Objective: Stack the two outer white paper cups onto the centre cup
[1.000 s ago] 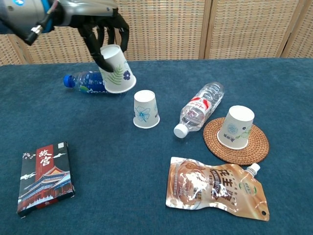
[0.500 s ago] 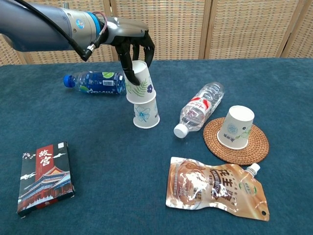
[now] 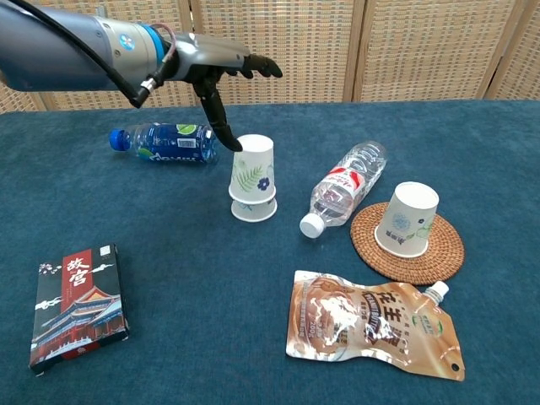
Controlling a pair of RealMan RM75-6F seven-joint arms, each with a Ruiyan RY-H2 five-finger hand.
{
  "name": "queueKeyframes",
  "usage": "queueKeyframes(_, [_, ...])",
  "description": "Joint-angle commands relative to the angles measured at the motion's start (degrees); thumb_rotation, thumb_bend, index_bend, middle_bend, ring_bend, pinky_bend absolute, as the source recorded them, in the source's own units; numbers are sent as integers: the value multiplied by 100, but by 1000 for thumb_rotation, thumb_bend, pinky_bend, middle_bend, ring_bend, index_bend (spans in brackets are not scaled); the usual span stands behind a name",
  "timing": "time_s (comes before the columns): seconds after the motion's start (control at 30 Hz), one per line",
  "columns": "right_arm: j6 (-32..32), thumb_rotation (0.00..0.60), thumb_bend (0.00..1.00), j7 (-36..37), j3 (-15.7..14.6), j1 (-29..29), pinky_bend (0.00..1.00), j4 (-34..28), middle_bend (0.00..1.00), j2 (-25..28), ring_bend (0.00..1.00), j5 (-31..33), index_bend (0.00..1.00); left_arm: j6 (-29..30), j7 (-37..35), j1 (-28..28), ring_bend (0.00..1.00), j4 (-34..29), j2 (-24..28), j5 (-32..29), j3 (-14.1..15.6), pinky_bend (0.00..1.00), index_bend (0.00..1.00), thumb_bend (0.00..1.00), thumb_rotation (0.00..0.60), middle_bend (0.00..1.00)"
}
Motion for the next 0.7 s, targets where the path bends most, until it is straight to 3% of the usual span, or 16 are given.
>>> queueKeyframes(0.03, [-18,600,0,-10,-13,6,0,2,0,-8,0,-16,8,601,-763,672,0,-439,484,829,-108,0,0,0,600,0])
queueKeyframes(0.23, [-89,600,0,-107,-37,62,0,48,0,-99,0,-79,14,1589,-1432,1660,0,-716,975,1509,108,0,0,0,600,0])
queueKeyframes(0.5, [-582,600,0,-207,2,579,0,207,1,-237,0,-481,47,3557,-1436,3252,0,-1491,1474,1999,732,0,0,0,600,0])
queueKeyframes(0.7, [-1009,600,0,-427,101,1136,0,195,60,-258,0,-908,75,4210,-1311,3985,0,-1953,1811,2229,1121,0,0,0,600,0])
